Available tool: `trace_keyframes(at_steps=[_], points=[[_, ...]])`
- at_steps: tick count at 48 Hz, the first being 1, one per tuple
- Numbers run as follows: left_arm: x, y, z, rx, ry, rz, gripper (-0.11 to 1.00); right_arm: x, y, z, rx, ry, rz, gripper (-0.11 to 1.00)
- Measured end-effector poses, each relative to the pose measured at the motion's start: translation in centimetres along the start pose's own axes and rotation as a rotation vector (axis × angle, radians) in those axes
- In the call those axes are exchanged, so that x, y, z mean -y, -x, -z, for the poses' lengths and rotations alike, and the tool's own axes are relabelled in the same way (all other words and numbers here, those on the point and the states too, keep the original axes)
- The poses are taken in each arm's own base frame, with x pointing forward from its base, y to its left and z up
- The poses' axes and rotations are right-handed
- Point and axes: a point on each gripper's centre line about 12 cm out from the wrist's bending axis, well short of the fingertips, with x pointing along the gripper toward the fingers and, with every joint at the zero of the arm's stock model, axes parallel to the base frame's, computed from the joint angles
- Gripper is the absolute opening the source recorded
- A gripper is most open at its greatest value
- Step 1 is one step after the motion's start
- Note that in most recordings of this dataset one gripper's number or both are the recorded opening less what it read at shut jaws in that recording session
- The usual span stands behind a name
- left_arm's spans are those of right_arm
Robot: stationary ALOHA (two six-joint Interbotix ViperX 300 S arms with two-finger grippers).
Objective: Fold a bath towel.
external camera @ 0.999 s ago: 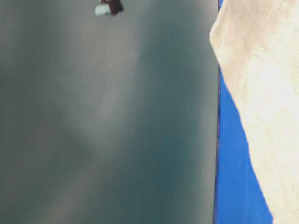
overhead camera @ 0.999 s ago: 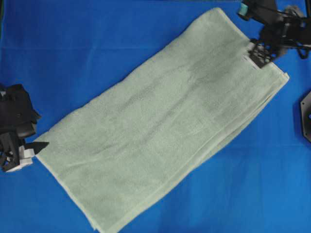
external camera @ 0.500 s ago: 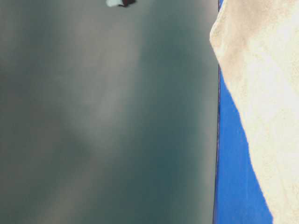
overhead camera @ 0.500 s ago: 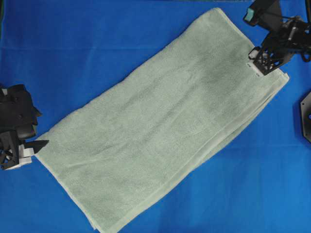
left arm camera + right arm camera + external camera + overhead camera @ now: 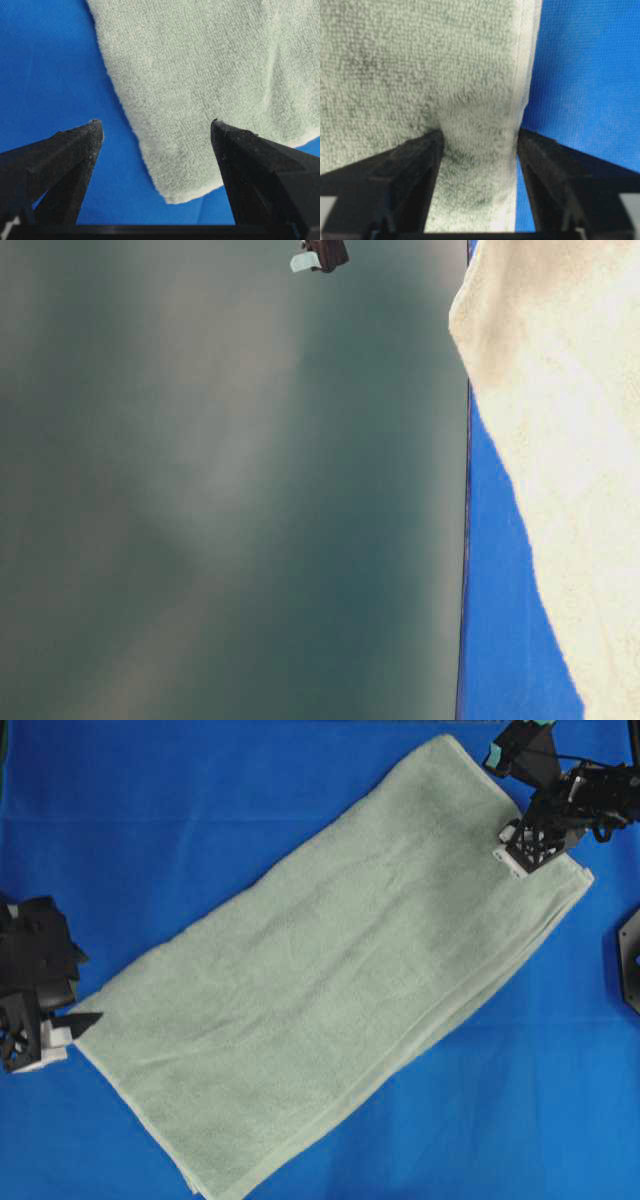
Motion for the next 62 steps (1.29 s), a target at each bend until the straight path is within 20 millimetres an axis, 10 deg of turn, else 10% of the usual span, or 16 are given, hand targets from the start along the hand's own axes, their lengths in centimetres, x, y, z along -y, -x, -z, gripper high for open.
trace_keyframes(at_steps=[9,28,41,62], points=[[0.0,0.0,-0.1,0.004,0.001,0.002,0.83,-0.2,0.0,0.1,0.008,-0.014,-0.012,0.16],[0.1,0.0,-0.1,0.005,0.001,0.008,0.83,-1.3,1.7,0.5,0.009,-0.018,-0.029,0.15],[0.1,0.0,-0.1,0.007,0.0,0.011,0.83,-10.4,7.5,-1.5,0.117,0.022,-0.204,0.15],[0.5,0.0,-0.3,0.023,-0.004,0.041,0.83,-29.8,7.7,-1.8,0.129,0.271,-0.299,0.15]])
